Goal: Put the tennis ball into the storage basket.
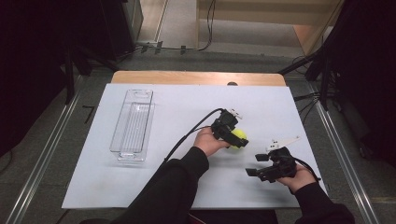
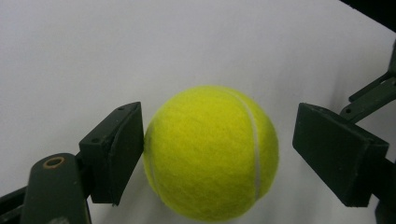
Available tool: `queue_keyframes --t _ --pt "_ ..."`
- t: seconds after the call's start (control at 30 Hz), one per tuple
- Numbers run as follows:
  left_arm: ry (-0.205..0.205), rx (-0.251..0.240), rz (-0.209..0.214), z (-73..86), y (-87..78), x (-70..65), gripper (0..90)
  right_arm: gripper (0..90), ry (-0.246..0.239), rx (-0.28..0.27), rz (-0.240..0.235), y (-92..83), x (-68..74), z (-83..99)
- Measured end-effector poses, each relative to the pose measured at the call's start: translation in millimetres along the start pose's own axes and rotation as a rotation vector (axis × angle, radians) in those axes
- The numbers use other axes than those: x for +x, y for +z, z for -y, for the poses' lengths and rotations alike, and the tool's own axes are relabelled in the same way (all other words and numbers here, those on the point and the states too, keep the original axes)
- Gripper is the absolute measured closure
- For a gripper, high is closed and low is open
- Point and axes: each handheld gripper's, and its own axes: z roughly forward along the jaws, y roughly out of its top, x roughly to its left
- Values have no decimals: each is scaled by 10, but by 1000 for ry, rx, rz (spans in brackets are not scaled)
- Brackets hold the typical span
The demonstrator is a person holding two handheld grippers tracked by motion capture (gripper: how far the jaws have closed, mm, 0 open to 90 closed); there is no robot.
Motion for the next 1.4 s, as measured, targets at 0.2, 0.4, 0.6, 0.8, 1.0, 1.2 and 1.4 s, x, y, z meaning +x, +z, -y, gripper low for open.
queue_keyframes --t 0.2,0.4,0.6,0.8,1.0,1.2,1.4 --pt "-11 12 -34 79 76 55 175 204 -2 -1 -1 0 -2 0" --pt "-21 20 -39 146 97 118 176 204 2 1 -1 3 2 -2" --pt "-6 7 -66 150 103 114 257 204 2 0 1 2 0 -1" --pt "16 8 -79 149 105 95 264 204 1 -2 0 2 -1 0" --pt "3 1 -60 137 79 91 266 204 0 -3 -1 1 -3 0" --pt "-7 -12 -29 100 -12 71 267 204 2 -1 -2 4 1 -1" --pt "2 -12 -15 69 -133 46 266 204 2 -1 0 3 -4 0"
